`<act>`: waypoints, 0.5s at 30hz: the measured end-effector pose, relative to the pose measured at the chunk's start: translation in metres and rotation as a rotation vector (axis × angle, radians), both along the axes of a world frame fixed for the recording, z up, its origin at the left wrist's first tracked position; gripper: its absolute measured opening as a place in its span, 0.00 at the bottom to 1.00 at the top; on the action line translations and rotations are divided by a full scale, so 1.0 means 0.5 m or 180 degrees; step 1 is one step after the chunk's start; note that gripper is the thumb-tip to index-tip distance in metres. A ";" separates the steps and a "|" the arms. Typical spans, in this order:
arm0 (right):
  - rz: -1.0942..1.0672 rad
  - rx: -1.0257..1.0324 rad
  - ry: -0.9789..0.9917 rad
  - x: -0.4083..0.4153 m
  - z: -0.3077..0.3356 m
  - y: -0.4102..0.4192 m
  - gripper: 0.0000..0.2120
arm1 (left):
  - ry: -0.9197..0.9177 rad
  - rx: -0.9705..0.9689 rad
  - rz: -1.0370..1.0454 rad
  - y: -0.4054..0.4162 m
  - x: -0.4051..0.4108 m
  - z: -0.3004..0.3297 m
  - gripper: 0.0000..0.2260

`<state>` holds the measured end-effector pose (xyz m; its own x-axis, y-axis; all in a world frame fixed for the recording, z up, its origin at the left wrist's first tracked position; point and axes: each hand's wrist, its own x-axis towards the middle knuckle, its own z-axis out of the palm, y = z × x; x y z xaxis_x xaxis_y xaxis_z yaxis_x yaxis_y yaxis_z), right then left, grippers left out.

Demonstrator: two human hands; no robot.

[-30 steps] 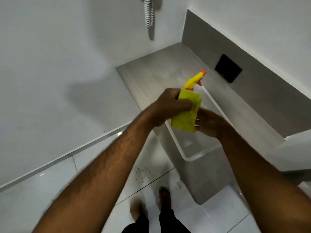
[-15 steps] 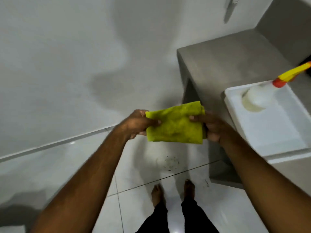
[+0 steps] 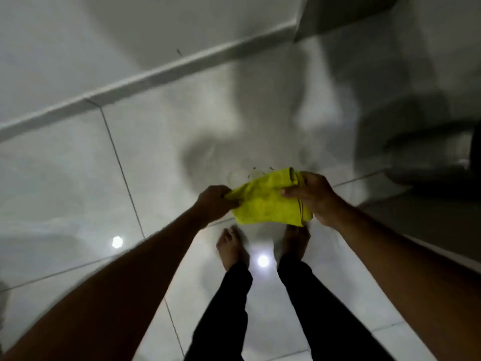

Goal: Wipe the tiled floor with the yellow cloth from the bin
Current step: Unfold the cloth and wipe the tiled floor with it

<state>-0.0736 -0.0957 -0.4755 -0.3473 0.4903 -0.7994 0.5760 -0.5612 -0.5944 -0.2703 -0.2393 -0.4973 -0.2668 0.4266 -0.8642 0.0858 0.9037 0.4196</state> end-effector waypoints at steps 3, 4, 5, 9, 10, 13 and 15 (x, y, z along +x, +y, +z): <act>0.0275 0.0260 -0.0375 0.017 -0.191 -0.011 0.14 | 0.0166 -0.0178 -0.0338 -0.017 0.033 -0.201 0.14; 0.0388 0.0352 -0.0484 0.023 -0.252 -0.012 0.15 | 0.0185 -0.0217 -0.0433 -0.021 0.045 -0.264 0.14; 0.0538 0.0467 -0.0581 0.026 -0.309 -0.013 0.16 | 0.0222 -0.0240 -0.0576 -0.023 0.055 -0.320 0.13; 0.1140 0.0927 -0.0990 0.018 -0.473 -0.005 0.15 | 0.0536 -0.0237 -0.1099 -0.024 0.084 -0.472 0.12; 0.1296 0.1059 -0.1054 0.013 -0.503 0.000 0.17 | 0.0727 -0.0145 -0.1235 -0.023 0.087 -0.495 0.12; 0.1803 0.1548 -0.1251 -0.011 -0.553 0.009 0.13 | 0.1513 0.0250 -0.1727 -0.026 0.082 -0.522 0.16; 0.1786 0.1964 -0.1654 -0.029 -0.563 0.014 0.08 | 0.2001 0.0540 -0.2076 -0.028 0.061 -0.527 0.25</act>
<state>-0.0880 -0.0889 -0.7571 -0.3349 0.7445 -0.5776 0.9369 0.1977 -0.2883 -0.2398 -0.2531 -0.7607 -0.3283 0.7653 -0.5537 0.8136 0.5269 0.2458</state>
